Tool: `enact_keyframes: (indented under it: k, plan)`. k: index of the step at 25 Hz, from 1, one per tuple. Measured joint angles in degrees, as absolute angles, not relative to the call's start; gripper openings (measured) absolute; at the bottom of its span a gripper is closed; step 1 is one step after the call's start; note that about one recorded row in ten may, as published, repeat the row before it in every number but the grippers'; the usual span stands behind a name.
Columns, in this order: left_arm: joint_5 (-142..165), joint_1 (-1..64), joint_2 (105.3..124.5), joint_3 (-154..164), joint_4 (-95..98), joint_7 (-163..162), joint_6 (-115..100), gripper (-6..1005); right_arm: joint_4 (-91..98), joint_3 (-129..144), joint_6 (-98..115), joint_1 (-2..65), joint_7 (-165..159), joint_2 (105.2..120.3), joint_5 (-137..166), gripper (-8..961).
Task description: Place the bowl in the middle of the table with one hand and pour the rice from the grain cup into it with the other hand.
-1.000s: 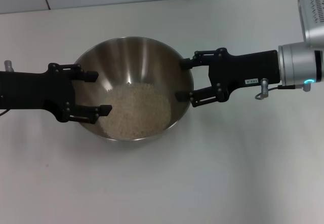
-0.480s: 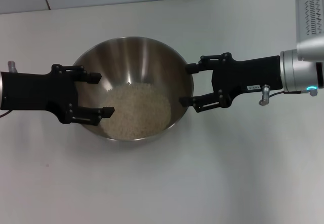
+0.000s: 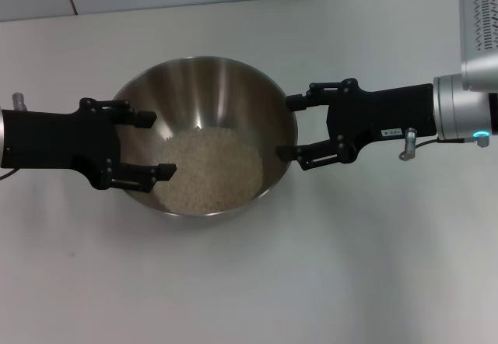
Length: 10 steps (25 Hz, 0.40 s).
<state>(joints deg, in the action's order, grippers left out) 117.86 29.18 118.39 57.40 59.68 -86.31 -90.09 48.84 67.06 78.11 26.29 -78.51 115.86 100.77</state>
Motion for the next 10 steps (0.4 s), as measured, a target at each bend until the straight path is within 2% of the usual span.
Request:
enact_keyframes:
  k: [10]
  plan:
    - [117.9,29.3,118.39,57.4,59.7,-86.3,-90.2,861,48.9,67.0,77.9,26.1,-78.3,115.98,100.8,830]
